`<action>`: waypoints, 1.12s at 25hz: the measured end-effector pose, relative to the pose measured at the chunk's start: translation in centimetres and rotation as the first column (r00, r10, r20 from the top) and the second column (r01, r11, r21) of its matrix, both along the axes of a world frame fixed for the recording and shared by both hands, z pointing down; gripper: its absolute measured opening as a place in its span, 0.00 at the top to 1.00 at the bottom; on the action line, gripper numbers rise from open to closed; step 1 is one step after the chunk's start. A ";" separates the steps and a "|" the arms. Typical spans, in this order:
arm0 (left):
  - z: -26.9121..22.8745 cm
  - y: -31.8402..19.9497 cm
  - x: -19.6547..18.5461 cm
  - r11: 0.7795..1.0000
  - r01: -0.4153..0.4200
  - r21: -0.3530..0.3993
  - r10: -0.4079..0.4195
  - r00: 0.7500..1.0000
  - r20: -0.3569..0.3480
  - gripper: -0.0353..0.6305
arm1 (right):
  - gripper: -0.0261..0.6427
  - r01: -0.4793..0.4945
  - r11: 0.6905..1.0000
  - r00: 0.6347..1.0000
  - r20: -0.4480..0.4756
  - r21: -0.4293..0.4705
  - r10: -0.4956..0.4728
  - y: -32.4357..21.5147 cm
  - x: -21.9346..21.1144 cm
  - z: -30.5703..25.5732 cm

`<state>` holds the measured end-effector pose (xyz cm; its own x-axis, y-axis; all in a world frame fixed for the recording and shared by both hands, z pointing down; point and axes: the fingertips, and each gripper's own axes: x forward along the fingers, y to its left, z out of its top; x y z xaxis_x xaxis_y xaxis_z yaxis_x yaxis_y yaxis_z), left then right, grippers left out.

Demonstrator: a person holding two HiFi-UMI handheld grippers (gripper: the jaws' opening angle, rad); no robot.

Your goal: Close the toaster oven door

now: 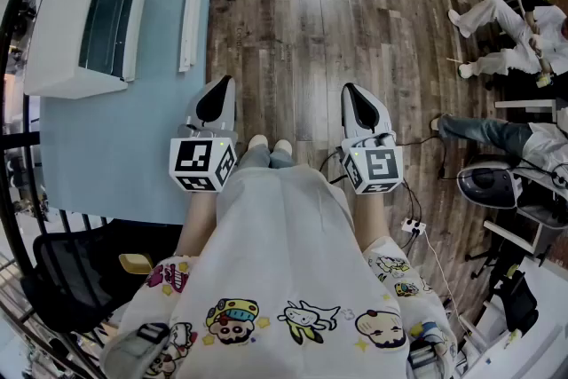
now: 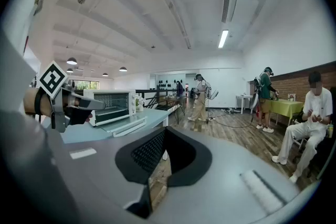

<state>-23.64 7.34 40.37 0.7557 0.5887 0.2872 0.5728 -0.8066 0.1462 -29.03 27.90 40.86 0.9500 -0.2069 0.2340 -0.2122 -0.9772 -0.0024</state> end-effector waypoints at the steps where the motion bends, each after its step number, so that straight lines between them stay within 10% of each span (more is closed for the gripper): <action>1: -0.2 0.2 0.1 1.000 0.003 -0.001 -0.003 1.000 -0.007 0.94 | 0.95 -0.004 1.000 1.000 -0.006 -0.001 0.004 0.2 0.0 -0.1; 15: -0.3 1.0 2.2 0.999 0.039 -0.008 -0.040 0.999 -0.013 0.92 | 0.88 0.036 0.997 0.999 0.022 0.069 -0.037 1.2 2.6 0.1; 28: 1.1 2.5 15.7 1.000 0.029 -0.008 -0.029 1.000 0.000 0.85 | 0.81 0.024 0.997 0.997 0.067 0.080 -0.030 2.7 15.3 1.6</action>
<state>-7.92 9.85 41.46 0.7726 0.5688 0.2820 0.5492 -0.8216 0.1526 -13.70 30.56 42.51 0.9261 -0.2527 0.2801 -0.2353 -0.9673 -0.0947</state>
